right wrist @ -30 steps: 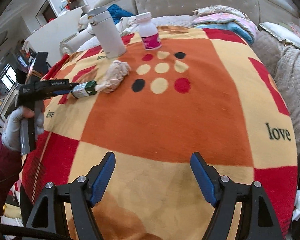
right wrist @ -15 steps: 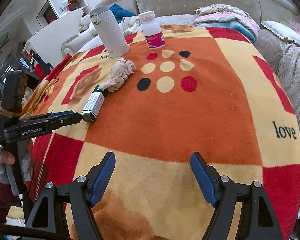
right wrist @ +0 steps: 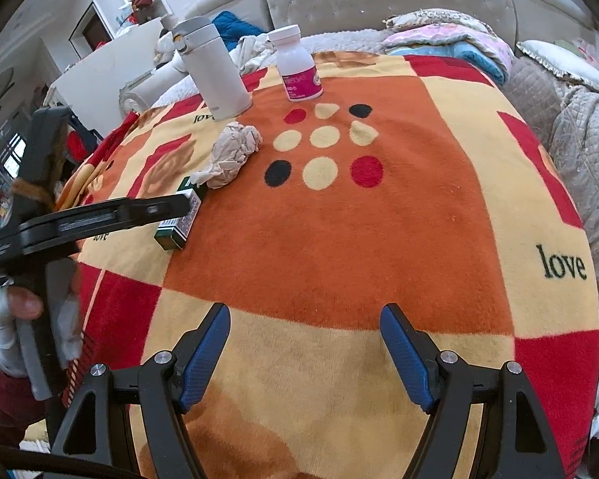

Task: Collect trash
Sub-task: 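Grasp the green oral paste box with the left tool while the right grasps the beige tissue wad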

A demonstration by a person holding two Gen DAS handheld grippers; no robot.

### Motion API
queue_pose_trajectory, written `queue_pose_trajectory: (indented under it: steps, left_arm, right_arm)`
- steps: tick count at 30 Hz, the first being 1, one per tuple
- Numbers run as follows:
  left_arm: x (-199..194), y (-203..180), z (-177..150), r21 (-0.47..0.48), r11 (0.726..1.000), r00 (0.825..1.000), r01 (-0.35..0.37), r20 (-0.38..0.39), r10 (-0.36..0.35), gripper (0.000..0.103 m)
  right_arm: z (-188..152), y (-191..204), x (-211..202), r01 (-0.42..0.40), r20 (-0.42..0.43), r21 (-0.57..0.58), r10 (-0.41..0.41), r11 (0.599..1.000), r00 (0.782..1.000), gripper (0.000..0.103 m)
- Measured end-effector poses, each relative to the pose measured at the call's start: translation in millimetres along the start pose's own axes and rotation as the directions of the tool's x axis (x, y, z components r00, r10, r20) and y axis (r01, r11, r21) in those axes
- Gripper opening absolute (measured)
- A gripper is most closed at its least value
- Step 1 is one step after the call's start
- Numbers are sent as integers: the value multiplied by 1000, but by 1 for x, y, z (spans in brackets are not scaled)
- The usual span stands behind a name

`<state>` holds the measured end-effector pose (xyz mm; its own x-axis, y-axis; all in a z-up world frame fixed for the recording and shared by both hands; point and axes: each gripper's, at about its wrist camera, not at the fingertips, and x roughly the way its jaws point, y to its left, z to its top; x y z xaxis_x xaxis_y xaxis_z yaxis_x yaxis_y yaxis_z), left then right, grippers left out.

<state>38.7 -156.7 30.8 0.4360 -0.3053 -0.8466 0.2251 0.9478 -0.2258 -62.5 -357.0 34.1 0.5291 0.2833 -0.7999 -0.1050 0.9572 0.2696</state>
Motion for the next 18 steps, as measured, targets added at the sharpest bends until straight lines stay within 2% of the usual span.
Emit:
queue_pose_trajectory:
  steps: [2,4,7,11,18]
  left_arm:
    - [5,-2,0,16,999,999,-38,13,38,52]
    - [2,-1,-1,22,999,999,-36,24,35,33]
    - [-6,4,-3,23,999,998,-46,35,45,21]
    - [-16,15,-9,46,995,995,-91,50,88,21]
    - [-25,45,-17,-17,995,994,-96,52,97,21]
  right_arm:
    - [1,1,2,19,-2,-15,-19,1000,1000,75]
    - [3,3,5,25,-5,-28,-25,999,1000,75]
    - [8,6,11,15,1,-37,-15,999,1000,75]
    - [21,19,24,-18,-5,-58,18,998,1000,75]
    - [52,44,52,-27,6,-120,28,992,1000,75]
